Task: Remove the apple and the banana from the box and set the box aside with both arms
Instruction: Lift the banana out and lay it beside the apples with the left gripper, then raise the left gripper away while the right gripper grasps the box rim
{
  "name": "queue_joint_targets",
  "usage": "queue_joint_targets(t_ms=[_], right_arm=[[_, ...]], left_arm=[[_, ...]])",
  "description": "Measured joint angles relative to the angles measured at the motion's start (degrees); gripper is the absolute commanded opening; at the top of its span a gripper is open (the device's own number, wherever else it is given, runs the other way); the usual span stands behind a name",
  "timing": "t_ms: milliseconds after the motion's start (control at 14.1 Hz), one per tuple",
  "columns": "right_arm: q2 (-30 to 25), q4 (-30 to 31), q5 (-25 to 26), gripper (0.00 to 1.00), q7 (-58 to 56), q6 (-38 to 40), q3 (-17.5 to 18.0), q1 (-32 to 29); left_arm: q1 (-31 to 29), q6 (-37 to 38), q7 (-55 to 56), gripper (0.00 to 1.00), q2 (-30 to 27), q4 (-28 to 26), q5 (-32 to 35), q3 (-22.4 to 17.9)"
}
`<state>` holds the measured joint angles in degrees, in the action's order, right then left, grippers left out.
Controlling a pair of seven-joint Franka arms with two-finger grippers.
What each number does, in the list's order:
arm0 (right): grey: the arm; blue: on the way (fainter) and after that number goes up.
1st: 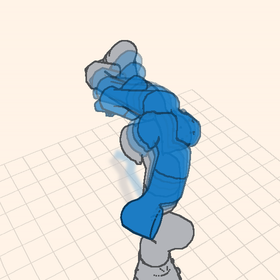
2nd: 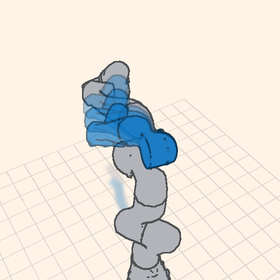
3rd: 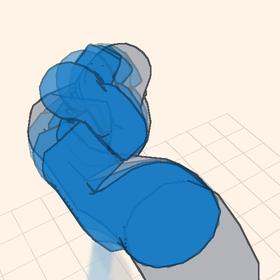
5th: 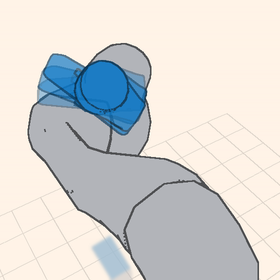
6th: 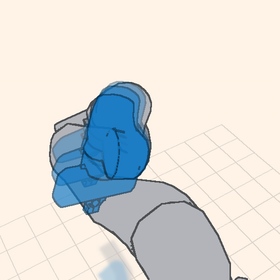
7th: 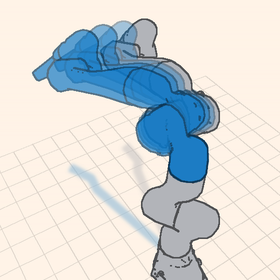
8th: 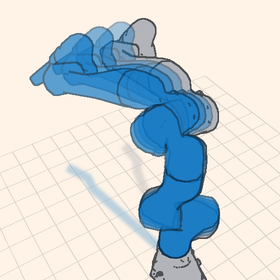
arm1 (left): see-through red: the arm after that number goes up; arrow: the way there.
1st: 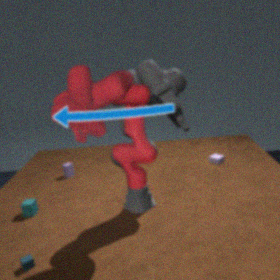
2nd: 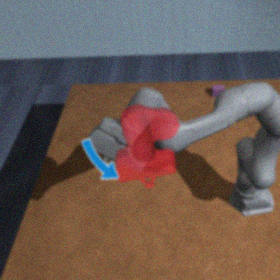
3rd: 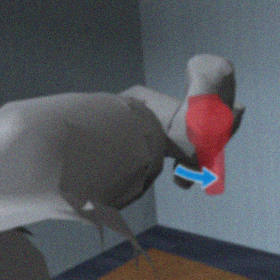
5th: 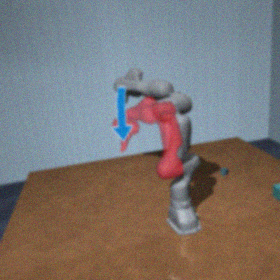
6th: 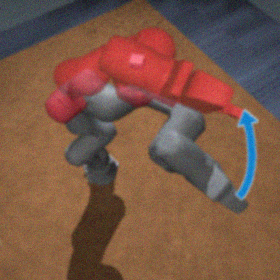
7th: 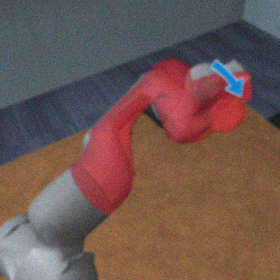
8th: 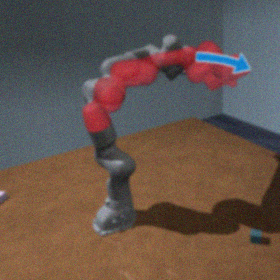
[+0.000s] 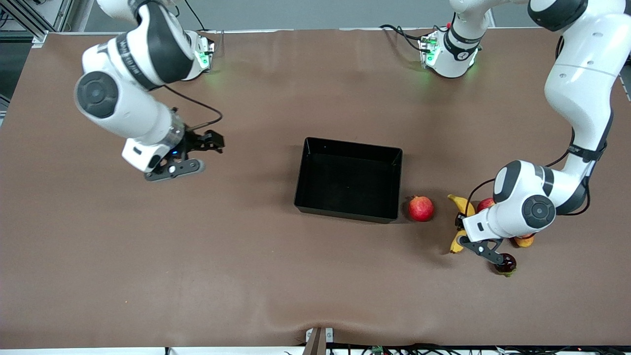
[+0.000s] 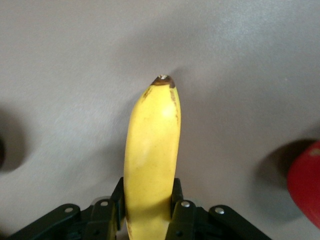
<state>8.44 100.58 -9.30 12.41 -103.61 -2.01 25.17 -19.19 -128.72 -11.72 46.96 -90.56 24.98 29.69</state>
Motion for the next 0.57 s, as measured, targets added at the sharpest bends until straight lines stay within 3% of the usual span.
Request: queue_joint_targets(t_ms=[71,142,213,569], right_arm=[[0.0,-0.6,0.0,1.00,3.3,0.0,0.1,2.3],[0.0,-1.0,0.0,1.00,5.7,0.0,0.2,4.7],[0.0,-1.1,0.0,1.00,7.0,-0.1,0.2,6.8],[5.3,-2.2,-2.6,1.00,8.4,-4.2,0.1,9.7]], left_arm=[[0.1,-1.5,0.0,0.24,1.0,0.2,0.0,0.0],[0.1,-2.0,0.0,0.91,1.5,0.7,0.0,0.0],[0.3,-2.7,0.0,1.00,1.6,1.1,0.0,0.0],[0.4,-2.7,0.0,1.00,-0.6,3.9,0.2,0.3]])
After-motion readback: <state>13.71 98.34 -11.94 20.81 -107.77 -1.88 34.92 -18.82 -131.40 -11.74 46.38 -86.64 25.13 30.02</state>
